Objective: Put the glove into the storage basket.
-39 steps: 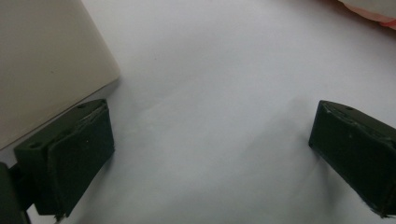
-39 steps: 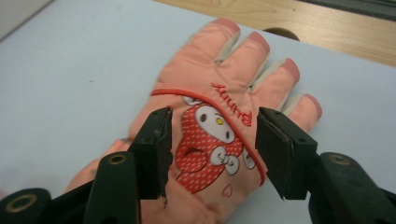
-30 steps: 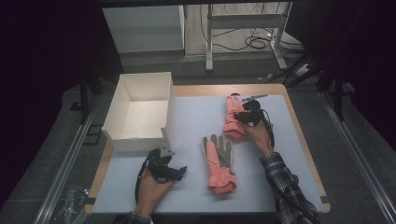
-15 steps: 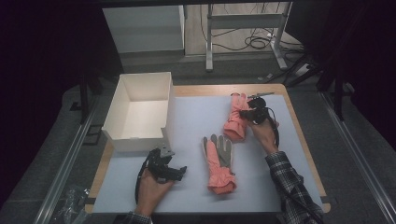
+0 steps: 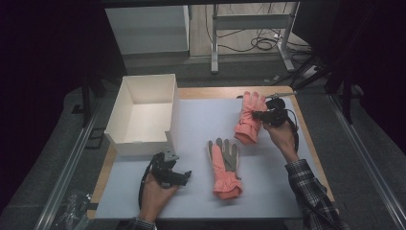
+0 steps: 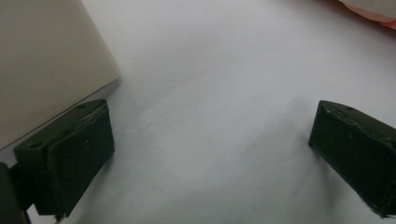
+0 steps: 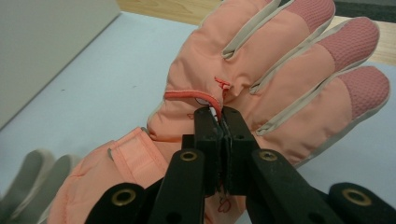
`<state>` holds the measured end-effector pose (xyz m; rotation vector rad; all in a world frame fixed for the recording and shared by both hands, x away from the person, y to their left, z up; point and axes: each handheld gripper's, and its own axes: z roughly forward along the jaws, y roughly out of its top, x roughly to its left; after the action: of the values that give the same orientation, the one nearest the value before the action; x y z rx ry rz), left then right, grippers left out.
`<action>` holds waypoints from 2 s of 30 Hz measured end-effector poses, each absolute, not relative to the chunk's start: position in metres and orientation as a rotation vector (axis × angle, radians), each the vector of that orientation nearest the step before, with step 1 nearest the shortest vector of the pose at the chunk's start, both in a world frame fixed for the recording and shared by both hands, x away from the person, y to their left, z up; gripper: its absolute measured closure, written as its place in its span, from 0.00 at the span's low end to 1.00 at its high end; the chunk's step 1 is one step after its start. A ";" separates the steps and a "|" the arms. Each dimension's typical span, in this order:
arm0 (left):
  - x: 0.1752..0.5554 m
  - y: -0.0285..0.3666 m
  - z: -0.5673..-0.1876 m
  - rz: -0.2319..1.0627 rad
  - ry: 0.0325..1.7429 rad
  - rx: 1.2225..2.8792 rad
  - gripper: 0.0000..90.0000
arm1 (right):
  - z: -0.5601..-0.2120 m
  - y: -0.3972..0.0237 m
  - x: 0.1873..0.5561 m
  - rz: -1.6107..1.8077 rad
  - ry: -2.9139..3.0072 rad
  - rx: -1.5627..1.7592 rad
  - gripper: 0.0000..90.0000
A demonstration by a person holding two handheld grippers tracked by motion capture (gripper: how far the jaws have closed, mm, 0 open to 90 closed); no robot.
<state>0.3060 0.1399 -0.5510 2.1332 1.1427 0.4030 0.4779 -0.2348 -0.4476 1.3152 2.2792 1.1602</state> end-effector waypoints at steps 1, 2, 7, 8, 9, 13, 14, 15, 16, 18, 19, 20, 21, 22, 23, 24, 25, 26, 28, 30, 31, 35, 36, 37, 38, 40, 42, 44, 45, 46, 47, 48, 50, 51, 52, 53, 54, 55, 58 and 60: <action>0.306 0.140 -0.551 0.403 1.143 2.133 0.00 | -0.446 -0.235 0.475 1.165 2.286 1.308 0.96; 0.306 0.140 -0.551 0.403 1.143 2.133 0.00 | -0.444 -0.235 0.472 1.170 2.293 1.301 0.96; 0.306 0.140 -0.551 0.403 1.143 2.133 0.00 | -0.436 -0.234 0.455 1.192 2.330 1.264 0.96; 0.306 0.140 -0.551 0.403 1.143 2.133 0.00 | -0.435 -0.234 0.450 1.202 2.337 1.255 0.96; 0.306 0.140 -0.551 0.403 1.143 2.133 0.00 | -0.432 -0.233 0.445 1.217 2.345 1.245 0.96; 0.306 0.140 -0.551 0.403 1.143 2.133 0.00 | -0.426 -0.230 0.427 1.253 2.372 1.206 0.96; 0.306 0.140 -0.551 0.403 1.143 2.133 0.00 | -0.424 -0.229 0.422 1.264 2.383 1.202 0.96; 0.306 0.140 -0.551 0.404 1.143 2.134 0.00 | -0.424 -0.227 0.416 1.279 2.388 1.195 0.96; 0.306 0.140 -0.551 0.405 1.142 2.136 0.00 | -0.423 -0.226 0.413 1.285 2.393 1.190 0.96; 0.306 0.140 -0.551 0.403 1.143 2.134 0.00 | -0.422 -0.223 0.405 1.297 2.412 1.178 0.96; 0.306 0.140 -0.551 0.405 1.143 2.135 0.00 | -0.422 -0.221 0.400 1.304 2.421 1.166 0.95; 0.306 0.140 -0.551 0.405 1.144 2.131 0.00 | -0.422 -0.219 0.396 1.308 2.430 1.161 0.95; 0.306 0.140 -0.551 0.405 1.144 2.131 0.00 | -0.421 -0.216 0.390 1.314 2.440 1.148 0.95; 0.306 0.140 -0.551 0.405 1.144 2.131 0.00 | -0.421 -0.214 0.387 1.317 2.445 1.139 0.95; 0.306 0.140 -0.551 0.405 1.144 2.130 0.00 | -0.420 -0.212 0.382 1.326 2.451 1.122 0.95; 0.306 0.140 -0.551 0.405 1.145 2.131 0.00 | -0.420 -0.209 0.375 1.343 2.461 1.101 0.95; 0.306 0.140 -0.551 0.405 1.145 2.130 0.00 | -0.420 -0.207 0.370 1.353 2.470 1.093 0.95; 0.306 0.140 -0.551 0.405 1.144 2.131 0.00 | -0.420 -0.204 0.365 1.362 2.479 1.079 0.95; 0.306 0.140 -0.551 0.404 1.144 2.133 0.00 | -0.420 -0.199 0.356 1.372 2.499 1.057 0.95; 0.306 0.140 -0.551 0.401 1.145 2.131 0.00 | -0.421 -0.194 0.347 1.369 2.518 1.034 0.95; 0.306 0.140 -0.551 0.401 1.146 2.131 0.00 | -0.422 -0.192 0.344 1.367 2.528 1.028 0.95; 0.306 0.140 -0.551 0.403 1.146 2.129 0.00 | -0.432 -0.180 0.333 1.334 2.577 1.001 0.95; 0.306 0.140 -0.551 0.404 1.146 2.129 0.00 | -0.435 -0.178 0.332 1.325 2.587 0.997 0.95; 0.306 0.140 -0.551 0.403 1.146 2.129 0.00 | -0.439 -0.175 0.332 1.318 2.596 0.998 0.95; 0.306 0.140 -0.551 0.404 1.146 2.129 0.00 | -0.443 -0.172 0.332 1.307 2.606 0.999 0.95; 0.306 0.140 -0.551 0.406 1.143 2.131 0.00 | -0.451 -0.167 0.333 1.279 2.614 0.994 0.95; 0.306 0.140 -0.551 0.406 1.143 2.132 0.00 | -0.458 -0.162 0.334 1.239 2.622 0.984 0.94; 0.306 0.140 -0.551 0.404 1.145 2.130 0.00 | -0.464 -0.158 0.335 1.202 2.619 0.977 0.93; 0.306 0.140 -0.551 0.405 1.144 2.130 0.00 | -0.467 -0.157 0.335 1.193 2.620 0.979 0.93; 0.306 0.140 -0.551 0.405 1.144 2.130 0.00 | -0.470 -0.155 0.335 1.181 2.624 0.983 0.93; 0.306 0.140 -0.551 0.405 1.145 2.130 0.00 | -0.473 -0.153 0.335 1.169 2.624 0.983 0.92; 0.306 0.140 -0.551 0.405 1.144 2.130 0.00 | -0.476 -0.152 0.334 1.161 2.624 0.983 0.92; 0.306 0.140 -0.551 0.405 1.144 2.130 0.00 | -0.480 -0.151 0.334 1.160 2.619 0.979 0.90; 0.306 0.140 -0.551 0.405 1.144 2.130 0.00 | -0.479 -0.150 0.334 1.161 2.618 0.976 0.89; 0.306 0.140 -0.551 0.405 1.144 2.130 0.00 | -0.479 -0.151 0.334 1.160 2.616 0.967 0.86; 0.306 0.140 -0.551 0.405 1.144 2.130 0.00 | -0.479 -0.151 0.334 1.162 2.611 0.958 0.83; 0.306 0.140 -0.551 0.405 1.144 2.130 0.00 | -0.477 -0.152 0.333 1.167 2.606 0.952 0.80; 0.306 0.140 -0.551 0.404 1.145 2.130 0.00 | -0.475 -0.153 0.333 1.175 2.604 0.940 0.77; 0.306 0.140 -0.551 0.406 1.143 2.132 0.00 | -0.463 -0.157 0.331 1.213 2.578 0.908 0.73; 0.306 0.140 -0.551 0.404 1.144 2.131 0.00 | -0.456 -0.161 0.330 1.224 2.555 0.891 0.72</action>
<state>0.3060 0.1397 -0.5511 2.1306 1.1445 0.4040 0.3301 -0.1609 -0.4562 0.8915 2.5554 1.2239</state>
